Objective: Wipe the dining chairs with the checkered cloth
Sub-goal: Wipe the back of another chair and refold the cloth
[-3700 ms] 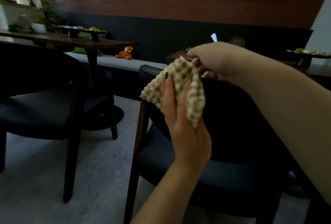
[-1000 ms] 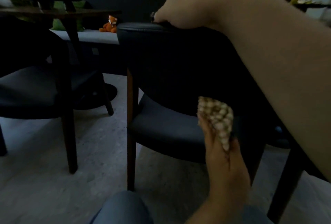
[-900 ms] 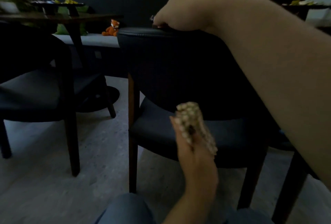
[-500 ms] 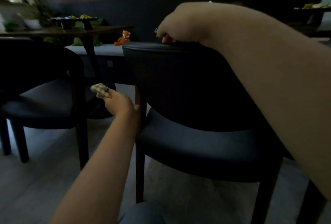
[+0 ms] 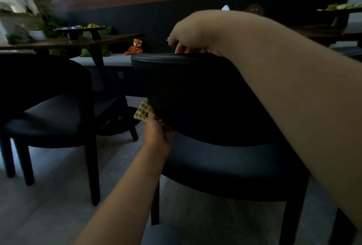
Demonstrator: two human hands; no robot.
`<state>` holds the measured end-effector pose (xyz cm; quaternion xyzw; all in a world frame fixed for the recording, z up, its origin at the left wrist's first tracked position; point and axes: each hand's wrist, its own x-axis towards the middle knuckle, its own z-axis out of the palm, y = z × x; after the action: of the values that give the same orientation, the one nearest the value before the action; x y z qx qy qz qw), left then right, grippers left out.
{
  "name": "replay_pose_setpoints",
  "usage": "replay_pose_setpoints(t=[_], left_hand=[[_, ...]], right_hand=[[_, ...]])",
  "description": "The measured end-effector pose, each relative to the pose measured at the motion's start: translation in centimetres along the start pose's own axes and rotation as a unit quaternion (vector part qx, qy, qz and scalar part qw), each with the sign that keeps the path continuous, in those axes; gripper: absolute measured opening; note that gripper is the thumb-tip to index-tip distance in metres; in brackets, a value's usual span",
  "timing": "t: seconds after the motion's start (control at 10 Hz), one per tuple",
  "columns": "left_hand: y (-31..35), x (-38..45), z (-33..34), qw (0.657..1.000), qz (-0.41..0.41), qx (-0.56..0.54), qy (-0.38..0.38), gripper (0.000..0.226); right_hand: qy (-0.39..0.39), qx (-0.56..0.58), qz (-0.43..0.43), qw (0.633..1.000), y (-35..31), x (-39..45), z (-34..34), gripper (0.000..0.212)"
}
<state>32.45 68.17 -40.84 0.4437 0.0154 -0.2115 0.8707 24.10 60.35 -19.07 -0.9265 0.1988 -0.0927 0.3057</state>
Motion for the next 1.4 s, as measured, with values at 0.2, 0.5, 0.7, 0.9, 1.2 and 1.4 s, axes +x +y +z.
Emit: replay_pose_setpoints(t=[0.2,0.5,0.7,0.9,1.2,1.4], left_hand=[[1.3,-3.6,-0.1,0.995,0.078,0.05,-0.027,0.029],[12.8,-3.2,4.8,0.822,0.371,0.428,-0.05,0.044],[14.2,-4.3,3.8,0.747,0.409,0.467,-0.24,0.023],[16.1,-4.6,2.4,0.77,0.467,0.355,-0.251,0.033],[16.1,-1.2,6.4,0.834,0.356,0.368,-0.205,0.043],[17.2,-2.1,8.7,0.873,0.307,0.299,-0.232,0.05]], right_hand=[[-0.003,-0.028,-0.003,1.0,-1.0,-2.3,-0.2,0.028],[0.059,-0.021,-0.004,0.998,-0.9,-1.7,-0.1,0.029],[0.183,0.037,-0.135,0.973,-0.5,-1.7,-0.2,0.033],[0.006,0.055,-0.135,0.989,-1.6,-2.1,-0.1,0.033],[-0.088,-0.134,-0.13,0.978,-2.2,0.2,1.6,0.013],[-0.03,-0.173,-0.231,0.957,-1.5,-1.8,0.9,0.023]])
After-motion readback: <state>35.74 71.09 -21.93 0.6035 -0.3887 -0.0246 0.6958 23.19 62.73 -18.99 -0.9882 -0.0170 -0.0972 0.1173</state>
